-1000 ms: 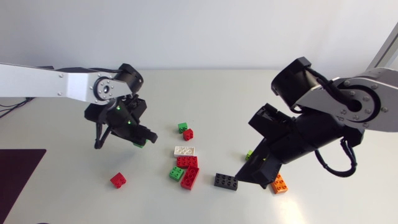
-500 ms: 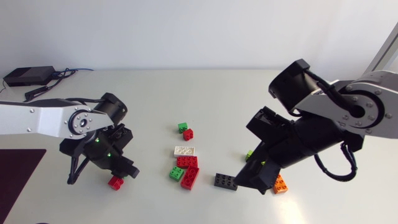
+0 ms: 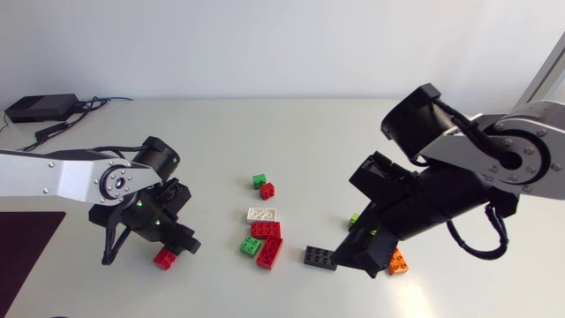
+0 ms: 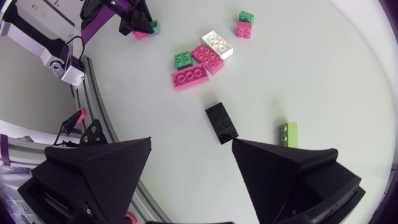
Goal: Sort duplo bricks by size, large to the right and small to the left
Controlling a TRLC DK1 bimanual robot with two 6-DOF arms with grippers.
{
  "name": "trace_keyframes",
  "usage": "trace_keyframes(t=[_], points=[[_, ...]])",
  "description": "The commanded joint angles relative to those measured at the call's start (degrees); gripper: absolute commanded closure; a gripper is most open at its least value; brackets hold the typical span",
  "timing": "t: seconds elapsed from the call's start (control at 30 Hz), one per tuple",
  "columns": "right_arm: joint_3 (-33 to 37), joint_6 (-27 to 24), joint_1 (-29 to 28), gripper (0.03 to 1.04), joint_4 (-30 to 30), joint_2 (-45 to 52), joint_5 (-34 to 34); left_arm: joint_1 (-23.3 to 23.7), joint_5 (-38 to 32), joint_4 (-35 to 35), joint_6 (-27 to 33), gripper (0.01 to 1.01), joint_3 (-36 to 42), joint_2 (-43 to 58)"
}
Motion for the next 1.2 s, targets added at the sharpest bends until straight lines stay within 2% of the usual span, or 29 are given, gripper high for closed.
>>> trace_keyframes(t=[0.0,0.1,0.17,0.27,0.43,0.6,0.83,0.97,1.17], points=[[-1.7,1.0,0.4,0.13,0.0,-0.5,-0.1,-0.2,0.4,0.5,1.2,0.298,-1.4,1.8],[-1.8,1.0,0.5,0.13,0.2,-0.5,-0.1,-1.0,0.4,0.4,1.7,0.092,-1.4,2.8],[-1.8,1.1,0.5,0.13,0.2,-0.6,-0.1,-1.3,0.4,0.2,1.8,0.057,-1.0,2.6],[-1.8,1.0,0.4,0.13,0.1,-0.6,-0.1,-1.5,0.4,-0.9,1.8,0.057,1.5,1.0],[-1.8,1.0,0.4,0.13,0.1,-0.6,-0.1,-3.1,3.7,-6.5,2.7,0.057,11.3,0.5],[-1.8,1.0,0.2,0.13,0.0,-0.6,0.0,-6.1,5.1,-9.9,9.9,0.056,19.3,6.0],[-2.4,0.2,-1.2,0.13,0.2,-0.5,0.1,-5.5,5.7,-10.9,19.3,0.056,26.9,14.0],[-2.6,-0.4,-2.3,0.13,0.8,0.5,0.1,-5.5,6.0,-11.7,27.6,0.056,29.4,16.1],[-2.3,-1.7,-4.0,0.13,2.2,3.4,-0.1,-5.1,6.3,-13.5,28.7,0.056,39.2,22.6]])
